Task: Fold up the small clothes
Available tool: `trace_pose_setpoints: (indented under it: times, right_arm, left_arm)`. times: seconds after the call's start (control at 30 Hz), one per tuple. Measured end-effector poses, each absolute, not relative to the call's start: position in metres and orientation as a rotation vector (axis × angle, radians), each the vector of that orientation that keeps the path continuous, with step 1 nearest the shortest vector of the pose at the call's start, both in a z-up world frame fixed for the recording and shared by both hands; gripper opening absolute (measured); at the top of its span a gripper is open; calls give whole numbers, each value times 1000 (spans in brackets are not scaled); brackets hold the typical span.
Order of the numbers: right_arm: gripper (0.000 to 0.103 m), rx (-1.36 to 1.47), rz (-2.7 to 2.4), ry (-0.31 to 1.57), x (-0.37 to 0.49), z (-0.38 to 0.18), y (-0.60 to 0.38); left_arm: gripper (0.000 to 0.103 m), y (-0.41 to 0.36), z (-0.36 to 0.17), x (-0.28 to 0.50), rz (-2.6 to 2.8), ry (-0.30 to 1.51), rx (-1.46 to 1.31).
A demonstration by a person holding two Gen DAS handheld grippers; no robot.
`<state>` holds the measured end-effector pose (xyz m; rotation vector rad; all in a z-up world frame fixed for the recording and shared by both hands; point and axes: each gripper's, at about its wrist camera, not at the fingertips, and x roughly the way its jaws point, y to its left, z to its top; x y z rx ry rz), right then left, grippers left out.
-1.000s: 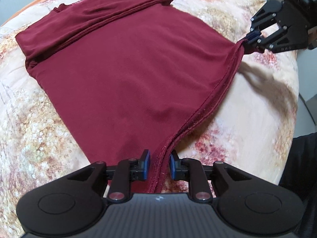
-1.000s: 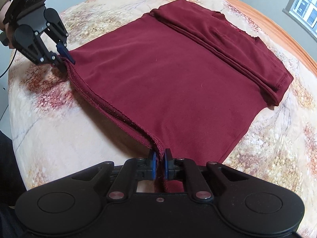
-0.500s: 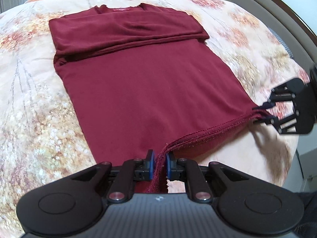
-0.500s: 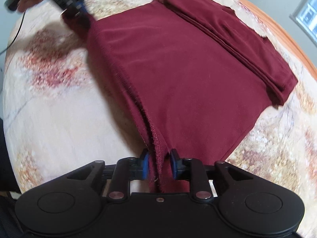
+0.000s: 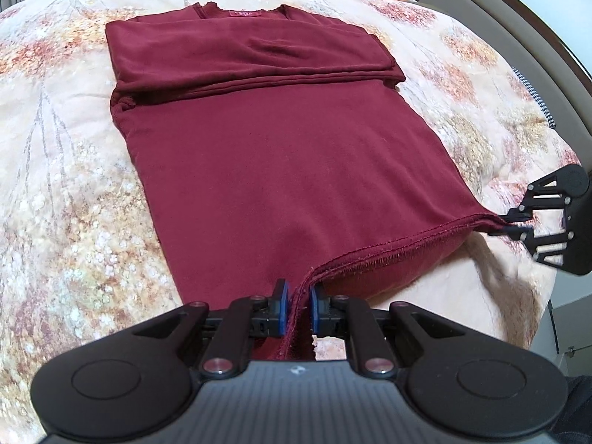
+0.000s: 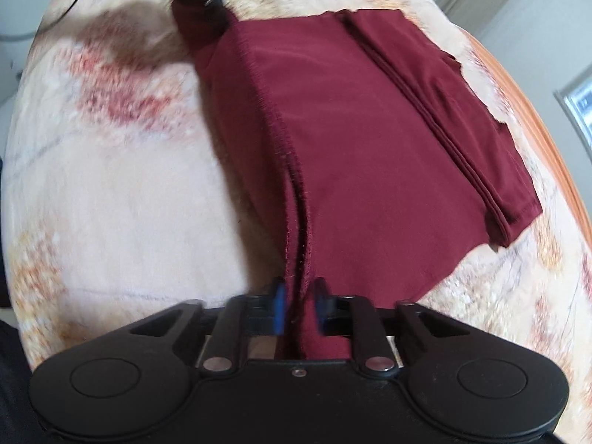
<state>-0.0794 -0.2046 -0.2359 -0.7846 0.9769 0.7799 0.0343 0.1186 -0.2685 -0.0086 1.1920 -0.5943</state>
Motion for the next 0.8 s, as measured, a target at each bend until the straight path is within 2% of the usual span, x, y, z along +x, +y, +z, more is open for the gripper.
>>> trace_pose_setpoints:
  times: [0.37, 0.8]
  right_arm:
    - [5, -447, 738, 1097, -38, -209, -228]
    - [5, -488, 731, 1095, -26, -188, -217]
  left_arm:
    - [13, 121, -262, 28, -622, 1175, 11]
    - [13, 127, -247, 30, -594, 1141, -29]
